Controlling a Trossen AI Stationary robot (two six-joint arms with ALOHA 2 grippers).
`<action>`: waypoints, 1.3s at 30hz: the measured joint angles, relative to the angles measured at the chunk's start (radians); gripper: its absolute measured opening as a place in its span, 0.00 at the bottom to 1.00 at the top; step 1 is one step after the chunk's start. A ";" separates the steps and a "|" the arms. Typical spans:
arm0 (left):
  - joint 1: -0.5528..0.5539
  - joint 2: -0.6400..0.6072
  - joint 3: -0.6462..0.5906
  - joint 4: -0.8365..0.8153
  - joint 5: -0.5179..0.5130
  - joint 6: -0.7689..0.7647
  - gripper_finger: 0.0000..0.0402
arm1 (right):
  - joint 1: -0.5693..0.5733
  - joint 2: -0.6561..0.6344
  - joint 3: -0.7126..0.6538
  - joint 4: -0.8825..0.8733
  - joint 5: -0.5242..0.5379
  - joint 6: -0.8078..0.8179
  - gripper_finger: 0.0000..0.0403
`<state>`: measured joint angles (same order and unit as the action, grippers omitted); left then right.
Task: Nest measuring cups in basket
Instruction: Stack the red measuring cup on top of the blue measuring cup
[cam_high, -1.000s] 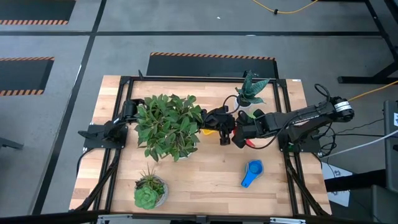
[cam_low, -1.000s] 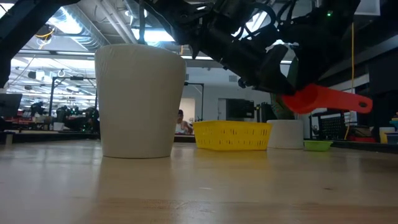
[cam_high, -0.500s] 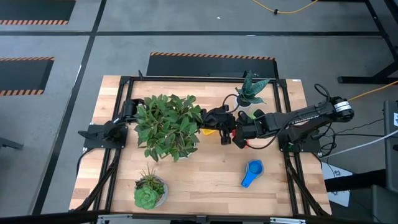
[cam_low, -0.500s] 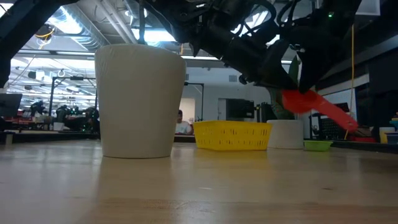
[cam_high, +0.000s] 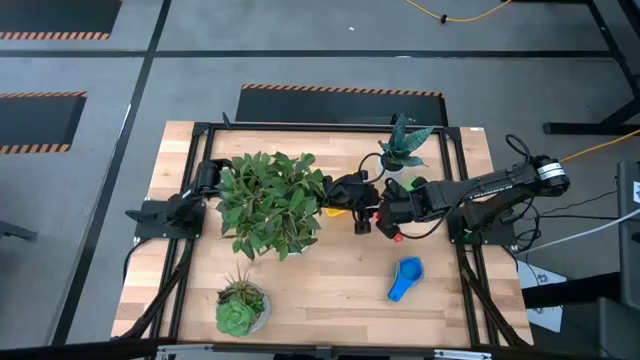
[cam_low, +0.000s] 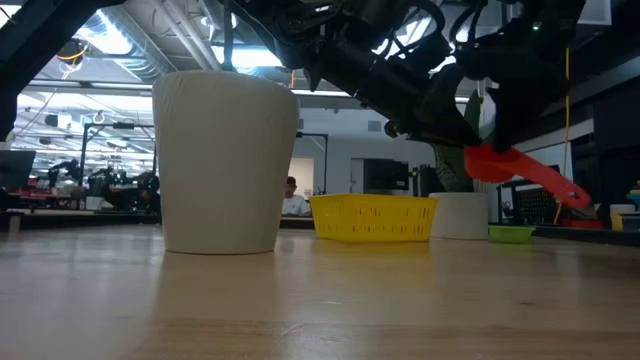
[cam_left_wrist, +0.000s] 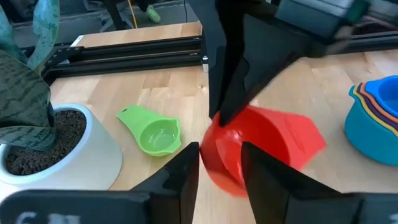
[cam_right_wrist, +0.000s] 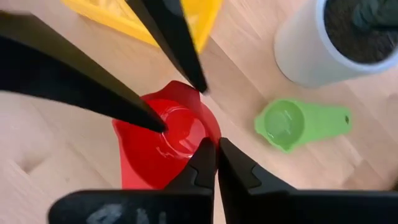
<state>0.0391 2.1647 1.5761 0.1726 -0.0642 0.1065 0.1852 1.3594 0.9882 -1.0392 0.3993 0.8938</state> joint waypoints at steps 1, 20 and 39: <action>0.000 0.000 0.000 0.000 0.000 0.000 0.29 | 0.000 -0.001 0.000 -0.016 -0.006 0.013 0.01; 0.001 0.001 0.000 0.000 -0.004 0.000 0.29 | 0.113 -0.179 0.085 -0.205 -0.292 0.382 0.02; 0.001 0.002 0.000 0.000 -0.005 0.001 0.29 | 0.592 -0.041 0.077 -0.176 -0.250 1.232 0.02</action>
<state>0.0402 2.1662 1.5757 0.1728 -0.0689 0.1078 0.7777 1.3180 1.0657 -1.2151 0.1490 2.1256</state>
